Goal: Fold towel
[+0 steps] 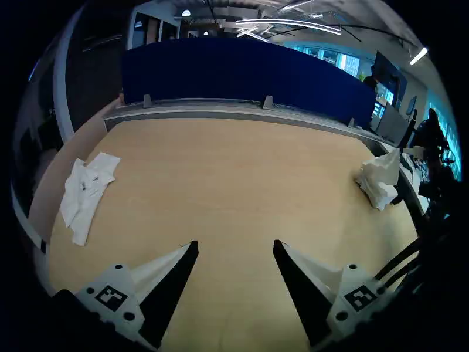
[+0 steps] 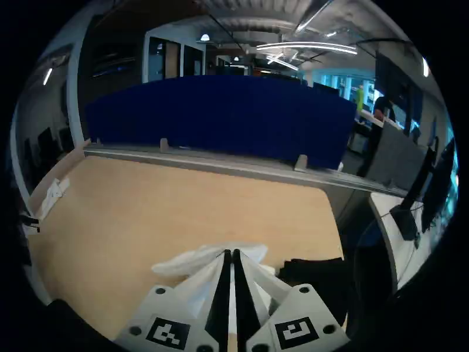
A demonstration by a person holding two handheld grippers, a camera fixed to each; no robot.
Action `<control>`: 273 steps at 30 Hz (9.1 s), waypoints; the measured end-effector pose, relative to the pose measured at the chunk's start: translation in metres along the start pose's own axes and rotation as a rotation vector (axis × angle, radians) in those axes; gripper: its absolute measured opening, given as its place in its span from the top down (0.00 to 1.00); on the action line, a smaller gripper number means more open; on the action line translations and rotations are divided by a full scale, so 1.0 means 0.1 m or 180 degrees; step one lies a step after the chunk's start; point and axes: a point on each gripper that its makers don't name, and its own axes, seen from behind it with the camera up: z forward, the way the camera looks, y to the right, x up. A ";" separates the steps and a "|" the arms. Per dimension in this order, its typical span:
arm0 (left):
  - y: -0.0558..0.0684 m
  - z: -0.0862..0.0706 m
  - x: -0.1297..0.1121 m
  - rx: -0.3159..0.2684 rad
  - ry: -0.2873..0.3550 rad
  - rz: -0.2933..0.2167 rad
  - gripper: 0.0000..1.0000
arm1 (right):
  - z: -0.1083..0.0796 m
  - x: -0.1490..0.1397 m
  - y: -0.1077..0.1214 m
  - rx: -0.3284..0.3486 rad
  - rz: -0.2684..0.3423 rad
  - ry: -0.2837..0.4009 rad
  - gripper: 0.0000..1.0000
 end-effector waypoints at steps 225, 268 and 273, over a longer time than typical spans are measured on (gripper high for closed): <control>-0.99 -0.35 1.25 0.0432 0.2283 0.0216 0.05 | -1.05 0.21 -2.68 -0.0221 0.0771 0.1142 0.05; -1.03 0.45 0.41 0.0448 0.2339 0.0203 0.06 | -0.67 0.52 -2.66 -0.0416 0.0464 0.1113 0.05; -1.05 0.44 0.40 0.0437 0.2362 0.0198 0.05 | -0.68 0.52 -2.67 -0.0413 0.0450 0.1116 0.05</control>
